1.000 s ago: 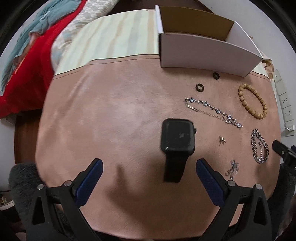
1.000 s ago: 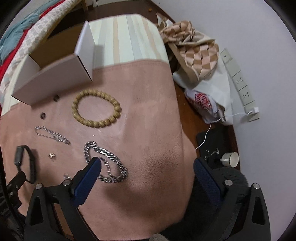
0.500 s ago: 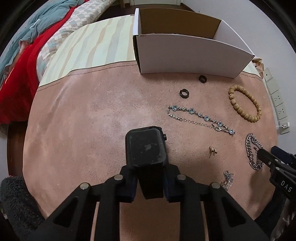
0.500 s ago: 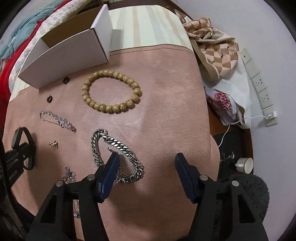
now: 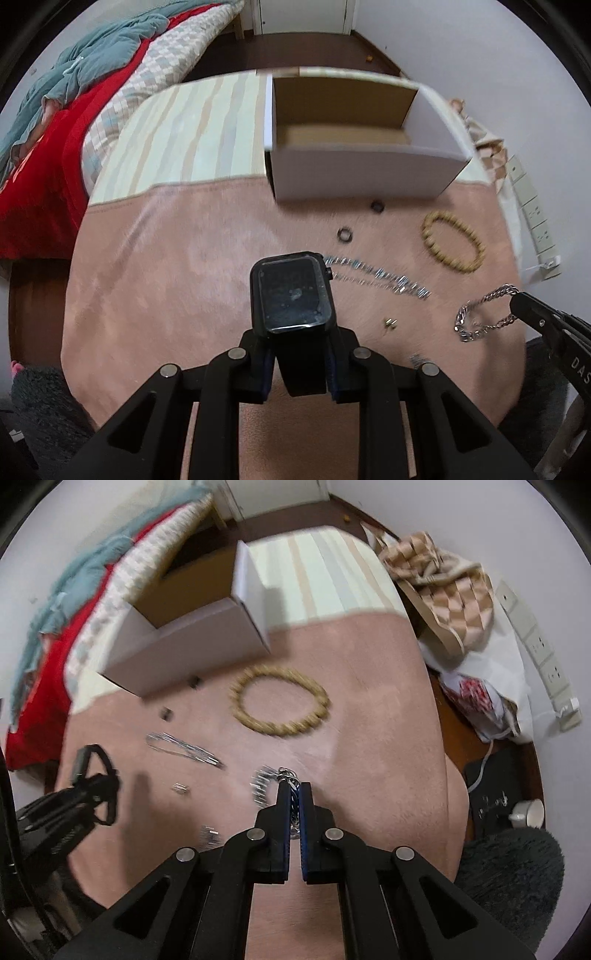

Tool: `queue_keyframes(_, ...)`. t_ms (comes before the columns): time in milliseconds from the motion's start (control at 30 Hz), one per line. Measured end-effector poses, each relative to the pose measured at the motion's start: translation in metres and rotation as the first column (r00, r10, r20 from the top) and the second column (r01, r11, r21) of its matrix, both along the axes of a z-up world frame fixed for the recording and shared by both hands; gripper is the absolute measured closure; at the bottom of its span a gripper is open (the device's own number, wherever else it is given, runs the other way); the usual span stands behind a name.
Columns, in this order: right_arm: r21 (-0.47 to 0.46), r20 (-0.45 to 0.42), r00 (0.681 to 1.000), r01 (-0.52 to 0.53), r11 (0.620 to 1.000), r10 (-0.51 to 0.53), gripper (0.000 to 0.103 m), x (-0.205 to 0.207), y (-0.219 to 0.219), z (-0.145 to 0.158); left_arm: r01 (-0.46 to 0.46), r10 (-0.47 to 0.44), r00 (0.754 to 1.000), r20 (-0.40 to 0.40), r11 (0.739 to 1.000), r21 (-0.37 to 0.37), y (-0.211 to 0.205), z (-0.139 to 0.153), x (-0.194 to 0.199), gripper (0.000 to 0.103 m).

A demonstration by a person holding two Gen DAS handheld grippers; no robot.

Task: Organize jewelry
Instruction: 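Carry the watch and chain bracelet into the white box and open both tools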

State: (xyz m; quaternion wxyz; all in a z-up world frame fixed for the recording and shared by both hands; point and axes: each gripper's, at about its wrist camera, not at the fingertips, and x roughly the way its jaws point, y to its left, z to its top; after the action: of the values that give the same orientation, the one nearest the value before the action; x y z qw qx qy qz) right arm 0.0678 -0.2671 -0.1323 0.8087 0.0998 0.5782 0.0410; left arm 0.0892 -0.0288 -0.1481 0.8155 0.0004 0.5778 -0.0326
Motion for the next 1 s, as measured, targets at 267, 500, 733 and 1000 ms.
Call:
queue_keyframes(267,0.094,0.142,0.989,-0.043,0.995,0.03,0.099,0.022,0.012,0.079,0.011,-0.004,0.998,0.06,0.993,-0.119,0.009,0.054,0.036,0.084)
queue_keyframes(500,0.076,0.27,0.958,-0.119,0.99,0.095,0.099,0.083,0.028,0.135,0.036,-0.023,0.992,0.123,0.994,-0.104,0.011,0.08,0.095,0.084)
queue_keyframes(733,0.042,0.233,0.963,-0.149,0.988,0.135,0.099,0.16,0.045,0.113,0.047,-0.041,0.997,0.058,0.992,-0.113,0.012,0.057,0.161,0.084)
queue_keyframes(1000,0.067,0.118,0.976,-0.194,0.979,0.185,0.099,0.214,0.055,0.05,0.025,-0.041,0.996,-0.076,0.981,-0.193,0.015,0.015,0.202,0.084)
